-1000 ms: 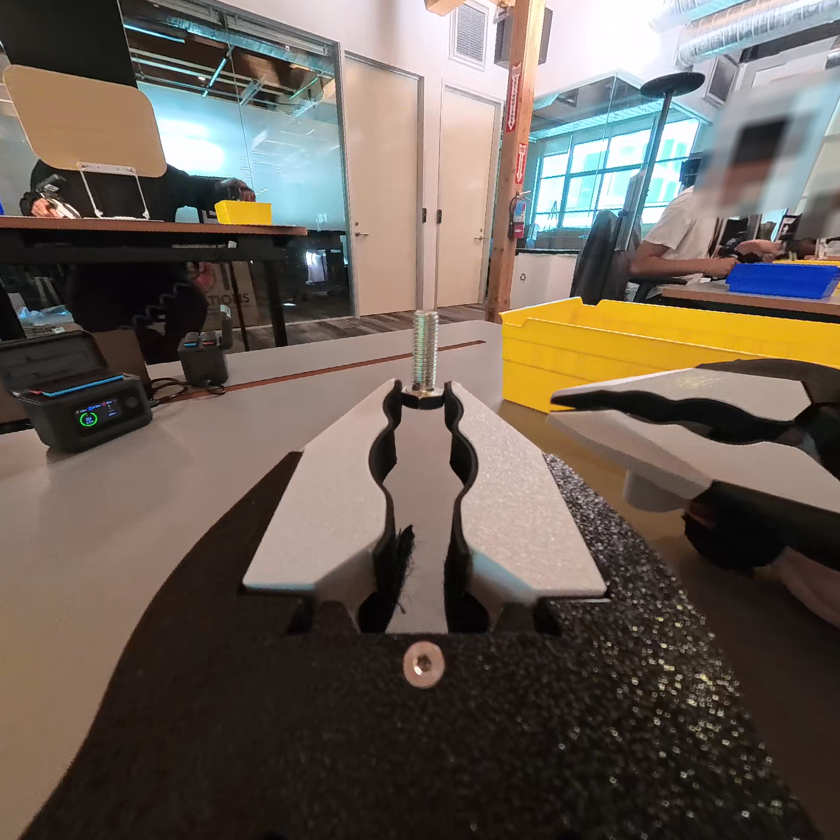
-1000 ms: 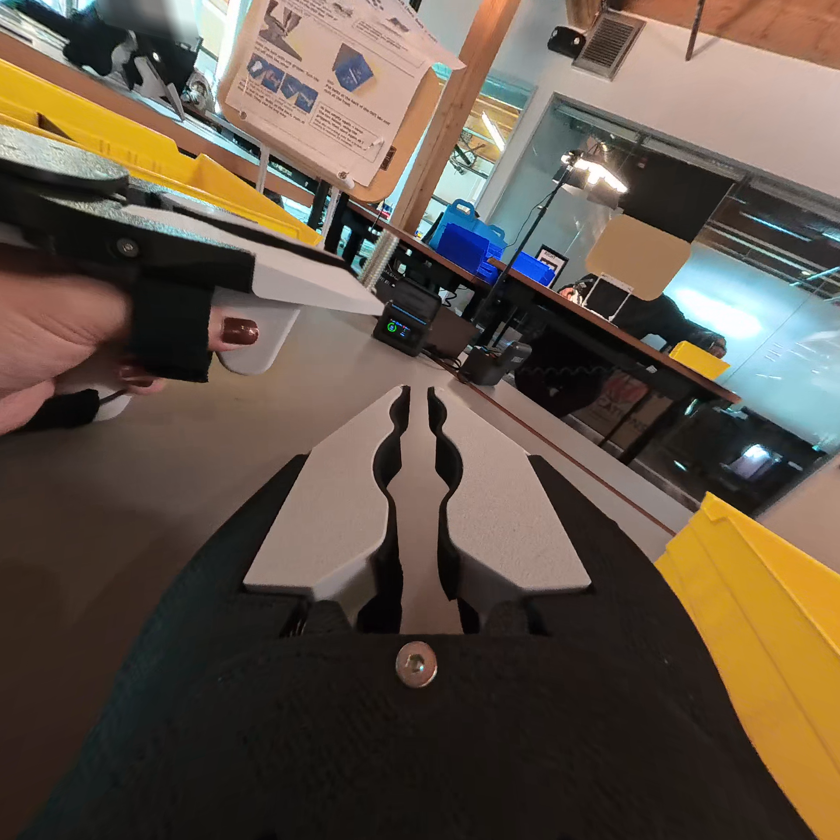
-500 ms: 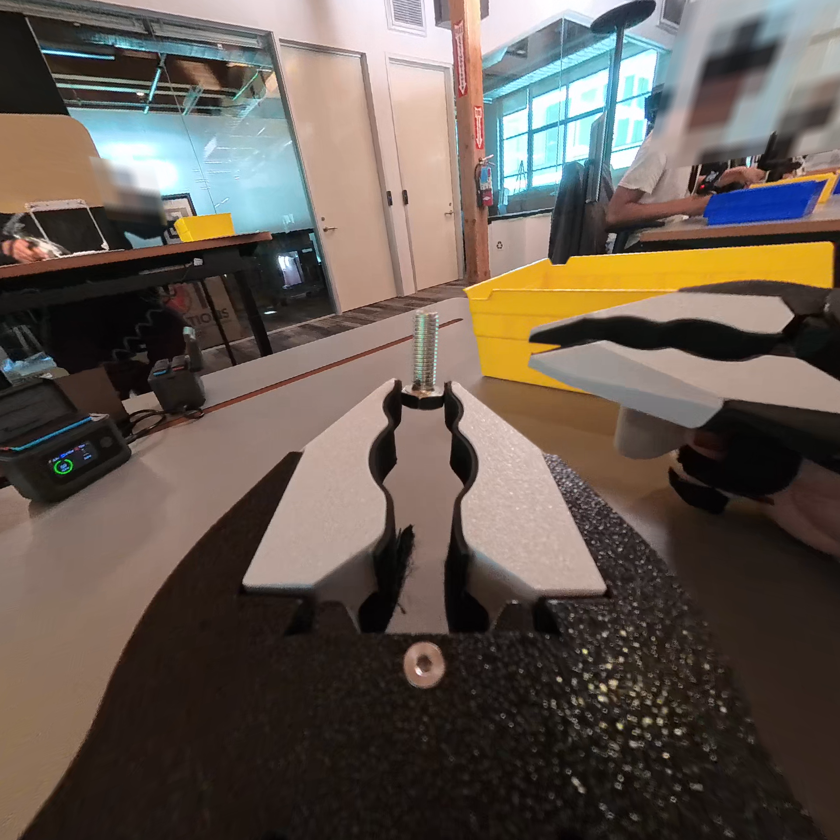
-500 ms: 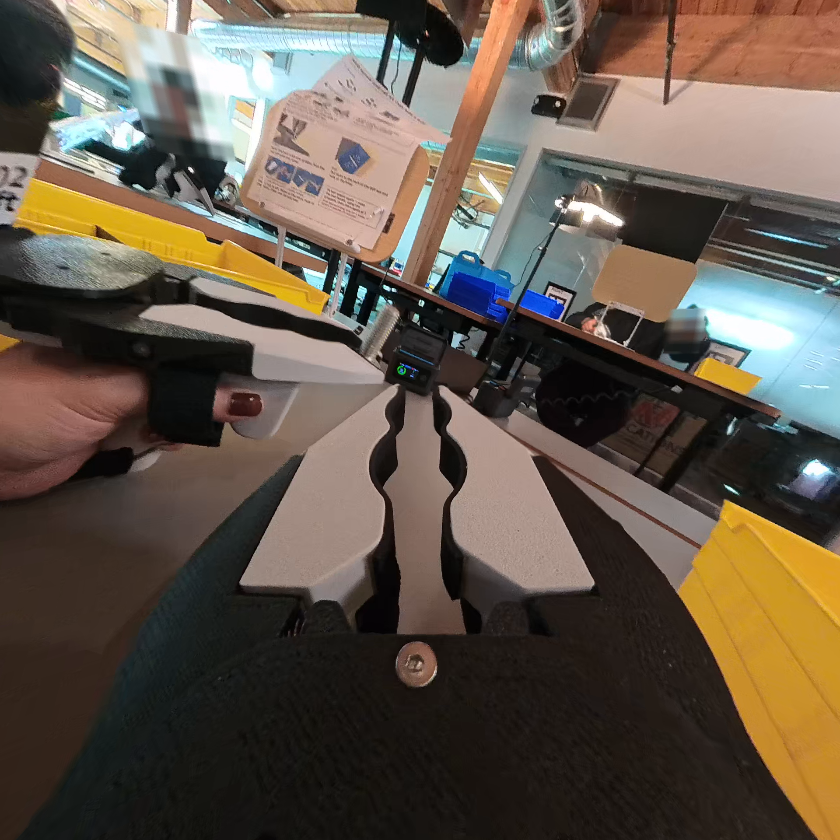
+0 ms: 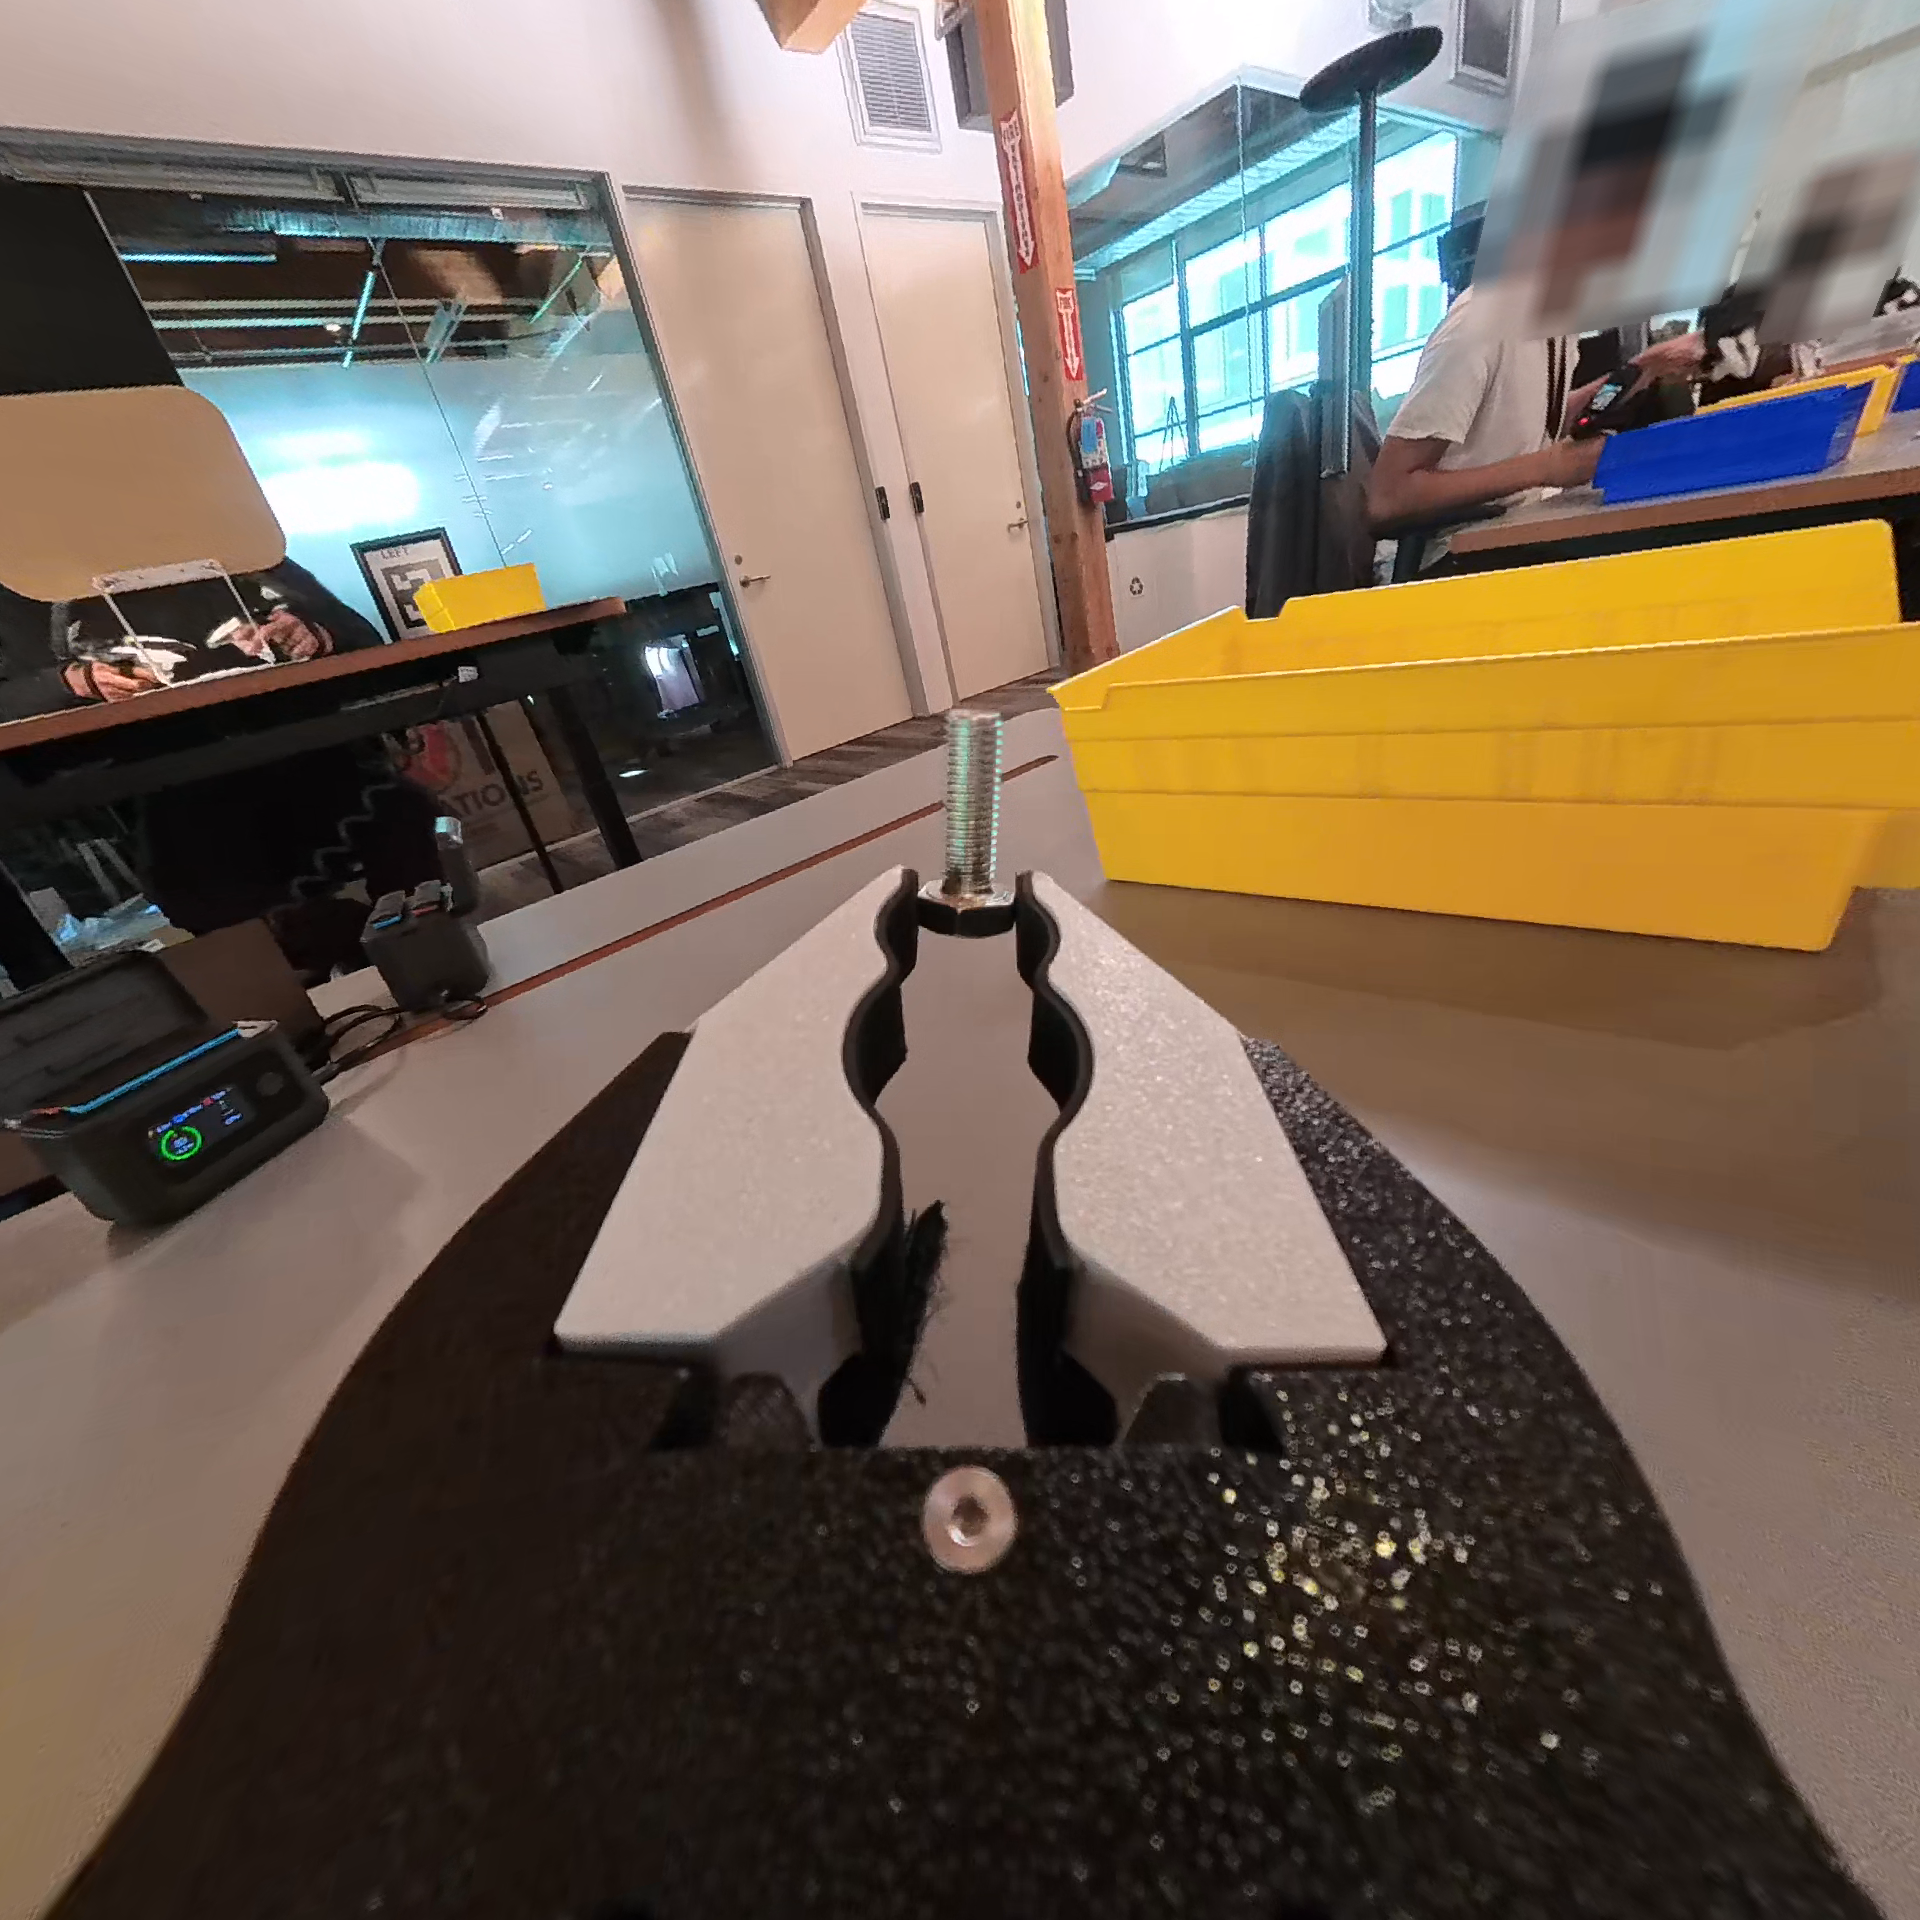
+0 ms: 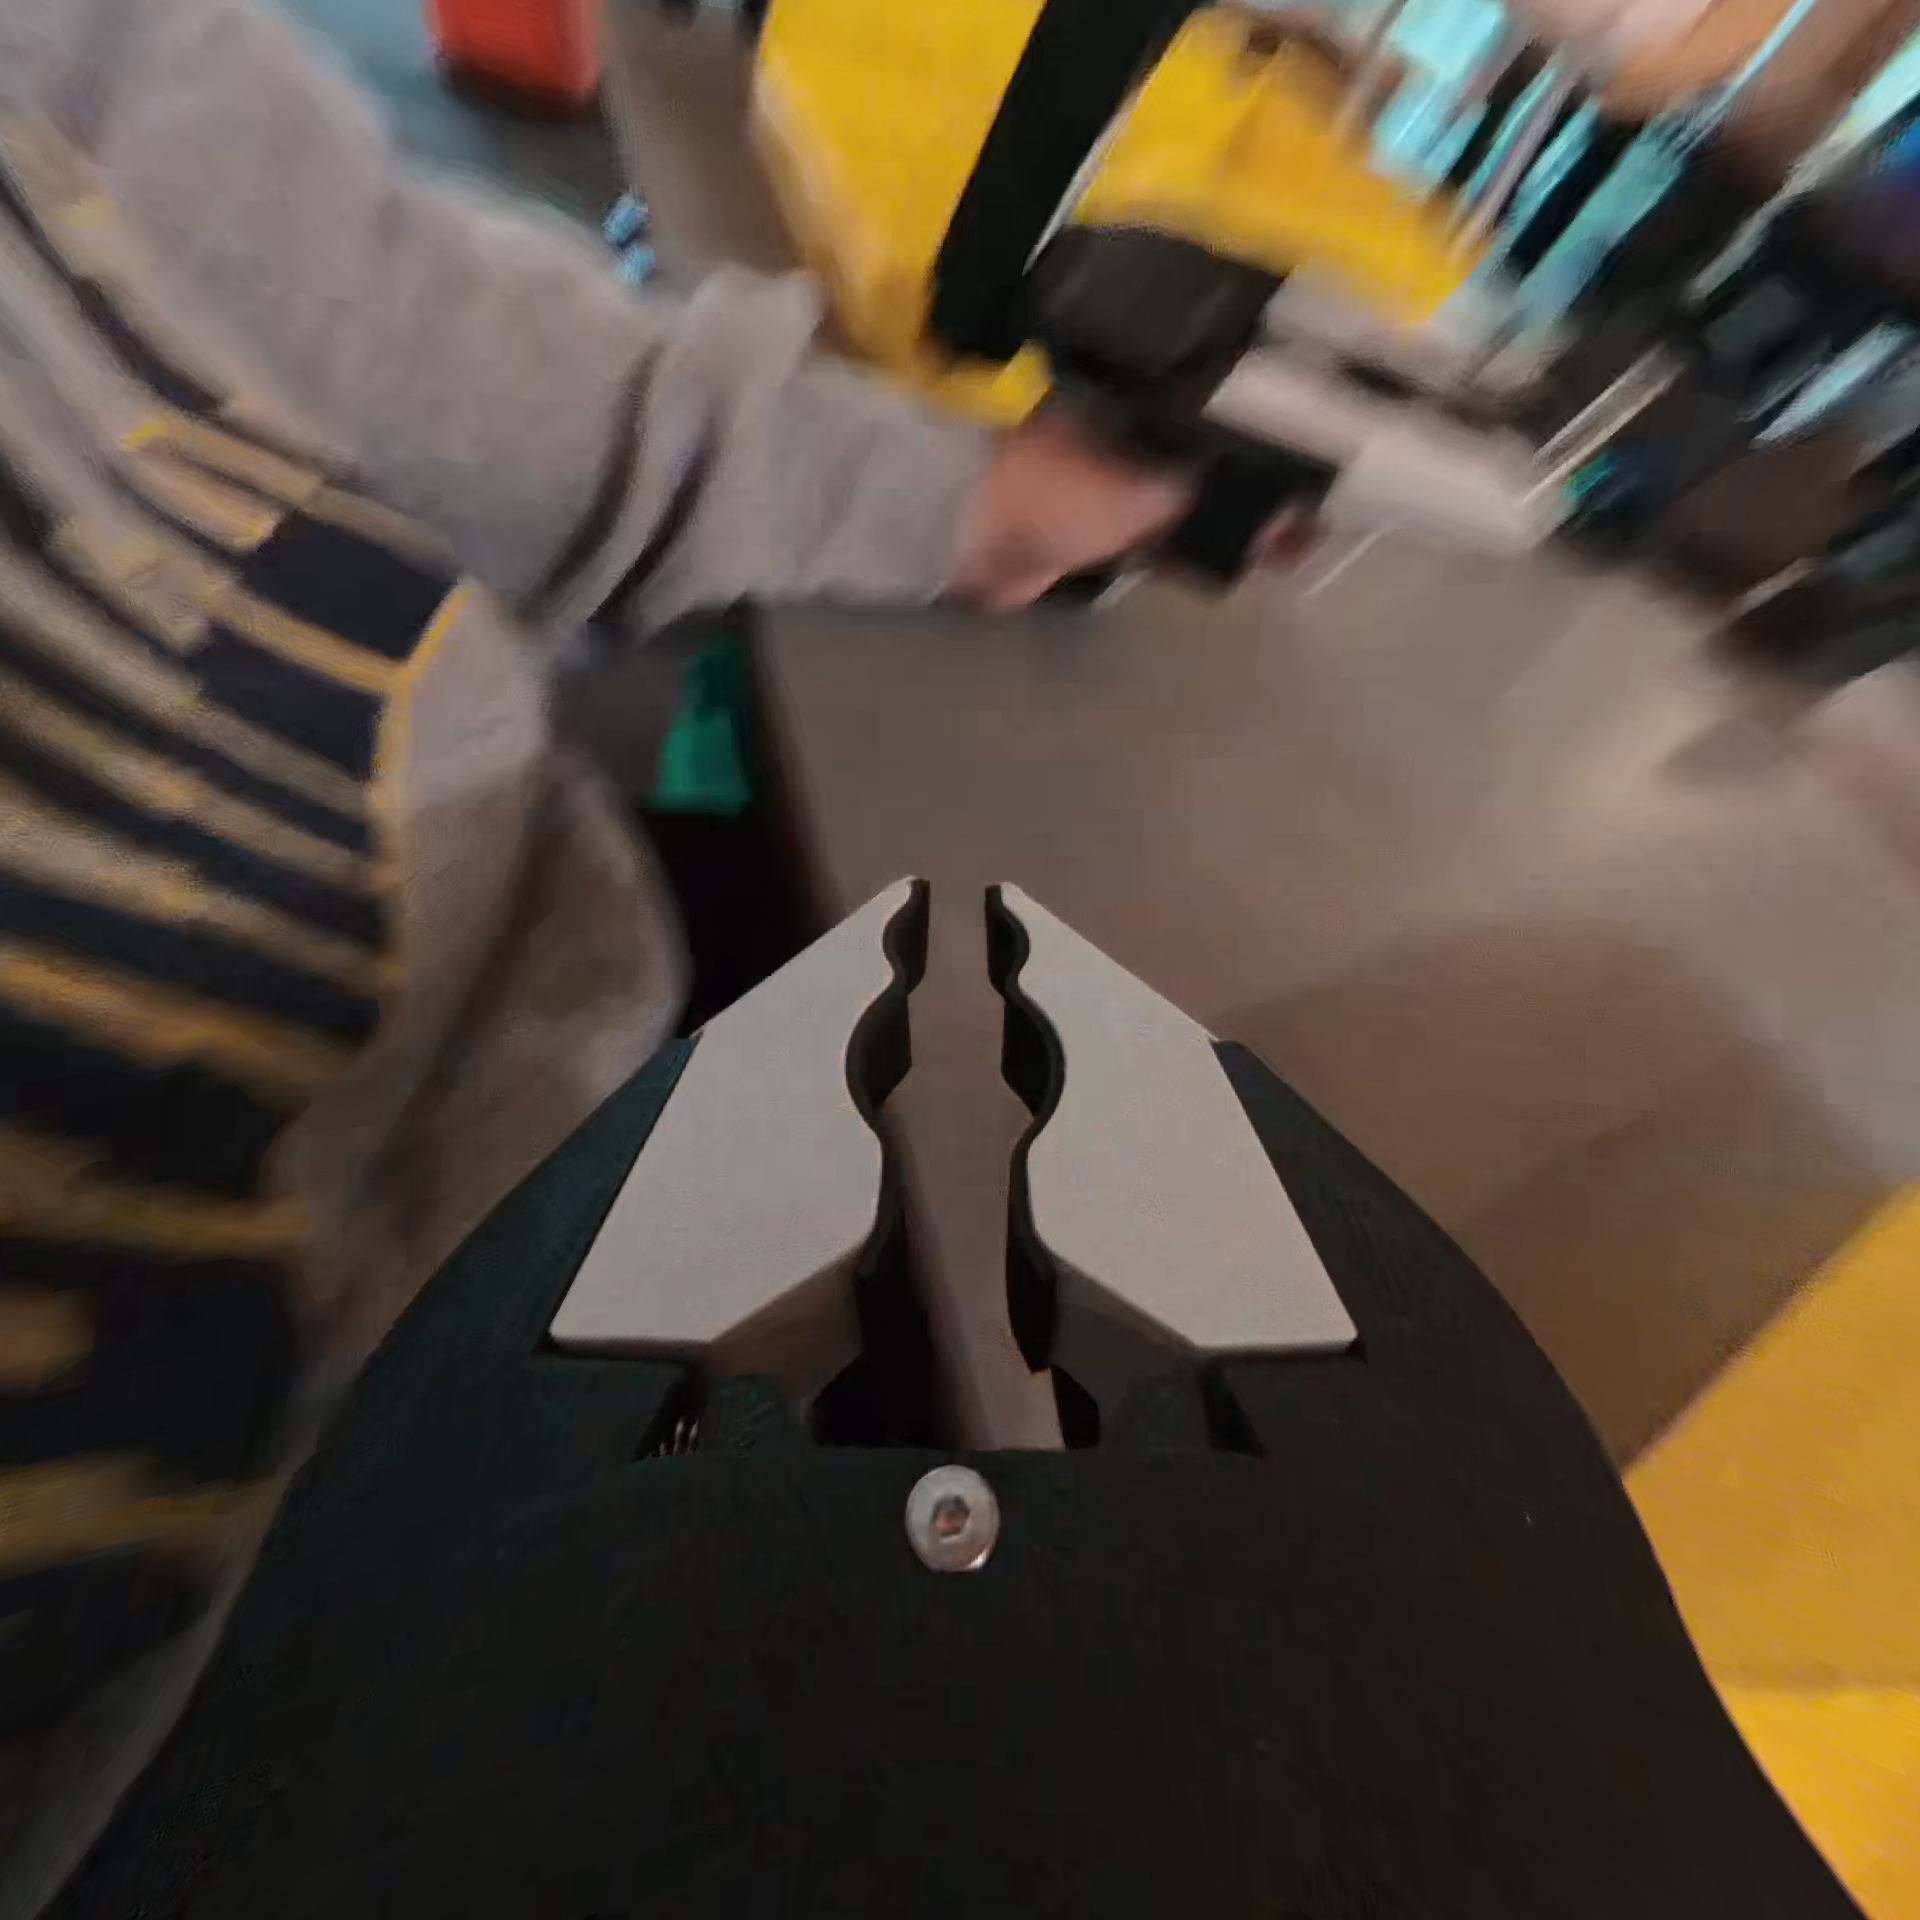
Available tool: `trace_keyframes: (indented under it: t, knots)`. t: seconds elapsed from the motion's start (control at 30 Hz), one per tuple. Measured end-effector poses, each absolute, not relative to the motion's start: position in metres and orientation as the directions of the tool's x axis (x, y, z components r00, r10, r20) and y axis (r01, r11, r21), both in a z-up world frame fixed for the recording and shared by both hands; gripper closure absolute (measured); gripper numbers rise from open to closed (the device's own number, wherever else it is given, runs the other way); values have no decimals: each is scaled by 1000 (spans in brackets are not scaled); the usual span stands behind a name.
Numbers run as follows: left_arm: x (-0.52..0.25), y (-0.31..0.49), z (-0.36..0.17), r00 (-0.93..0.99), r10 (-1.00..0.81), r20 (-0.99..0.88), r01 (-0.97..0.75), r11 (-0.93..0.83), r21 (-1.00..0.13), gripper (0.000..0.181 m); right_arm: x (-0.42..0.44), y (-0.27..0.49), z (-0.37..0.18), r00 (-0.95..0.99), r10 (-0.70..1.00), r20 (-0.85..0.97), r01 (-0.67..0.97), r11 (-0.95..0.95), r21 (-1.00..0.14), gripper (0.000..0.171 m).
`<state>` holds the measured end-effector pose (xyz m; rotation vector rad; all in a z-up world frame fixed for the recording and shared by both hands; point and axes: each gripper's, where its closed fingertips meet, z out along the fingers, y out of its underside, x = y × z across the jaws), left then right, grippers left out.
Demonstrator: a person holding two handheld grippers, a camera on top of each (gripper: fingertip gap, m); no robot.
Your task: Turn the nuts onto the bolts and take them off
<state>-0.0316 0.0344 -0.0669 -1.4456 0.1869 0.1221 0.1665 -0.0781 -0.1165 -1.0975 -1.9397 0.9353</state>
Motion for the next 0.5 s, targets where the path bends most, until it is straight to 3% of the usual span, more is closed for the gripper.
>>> trace_keyframes:
  t: [0.07,0.13,0.23,0.5]
  knots:
    - [-33,34,-67,981,-27,-191,-186,125,-975,165,196,-96,-155,-434,897,81,563,341,-753,156]
    - [-34,33,-66,982,-24,-186,-182,127,-975,165,209,-102,-186,-433,898,82,647,372,-666,150]
    - [-33,32,-66,981,-24,-194,-190,129,-973,165,210,-108,-218,-441,892,99,720,417,-555,141]
    - [-26,32,-69,969,-37,-243,-238,118,-964,165,214,-104,-256,-497,864,84,826,500,-260,139]
